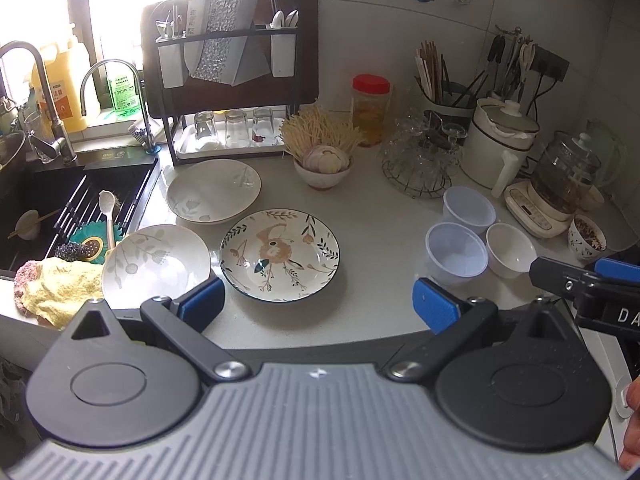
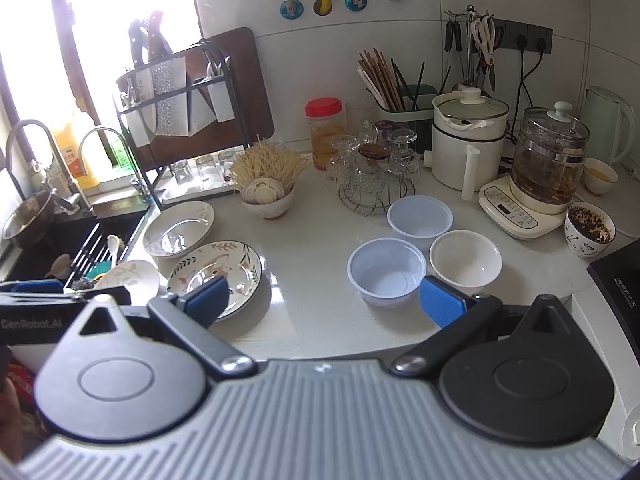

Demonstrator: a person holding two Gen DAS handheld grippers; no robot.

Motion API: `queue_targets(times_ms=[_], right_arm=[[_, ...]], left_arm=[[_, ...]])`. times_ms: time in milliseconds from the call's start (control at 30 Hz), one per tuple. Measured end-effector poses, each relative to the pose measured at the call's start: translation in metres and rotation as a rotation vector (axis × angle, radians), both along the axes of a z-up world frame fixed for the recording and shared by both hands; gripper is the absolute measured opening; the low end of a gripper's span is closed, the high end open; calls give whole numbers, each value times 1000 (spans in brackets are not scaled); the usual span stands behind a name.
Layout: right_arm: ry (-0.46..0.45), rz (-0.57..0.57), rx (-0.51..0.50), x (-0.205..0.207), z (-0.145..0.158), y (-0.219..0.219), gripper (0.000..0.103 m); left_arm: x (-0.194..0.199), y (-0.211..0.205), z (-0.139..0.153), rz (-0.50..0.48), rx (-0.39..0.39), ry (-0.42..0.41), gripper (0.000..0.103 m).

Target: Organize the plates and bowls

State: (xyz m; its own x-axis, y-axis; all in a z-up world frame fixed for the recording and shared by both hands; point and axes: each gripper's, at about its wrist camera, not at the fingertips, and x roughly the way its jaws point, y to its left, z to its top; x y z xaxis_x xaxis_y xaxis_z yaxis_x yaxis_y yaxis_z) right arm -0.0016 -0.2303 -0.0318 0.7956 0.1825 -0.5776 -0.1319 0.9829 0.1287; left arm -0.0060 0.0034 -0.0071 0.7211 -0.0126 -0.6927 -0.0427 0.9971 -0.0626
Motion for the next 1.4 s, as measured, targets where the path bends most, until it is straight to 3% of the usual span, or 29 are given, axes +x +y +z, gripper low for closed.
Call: queue_targets(times_ms=[633,767,1033,1400], right_arm=[[7,8,52,8,2,-17,103],[-5,32,59,9,4,-20,103],[-13,107,51,5,4,-30,103],[6,168,68,-2,-7,-25,103]], left_arm=[[-2,-15,0,5,28,-10,102],[-14,-23,4,67,23,-49,102],[-29,-44,-10,122,25,6,102],[-31,-44,-16,163,18,9,102]])
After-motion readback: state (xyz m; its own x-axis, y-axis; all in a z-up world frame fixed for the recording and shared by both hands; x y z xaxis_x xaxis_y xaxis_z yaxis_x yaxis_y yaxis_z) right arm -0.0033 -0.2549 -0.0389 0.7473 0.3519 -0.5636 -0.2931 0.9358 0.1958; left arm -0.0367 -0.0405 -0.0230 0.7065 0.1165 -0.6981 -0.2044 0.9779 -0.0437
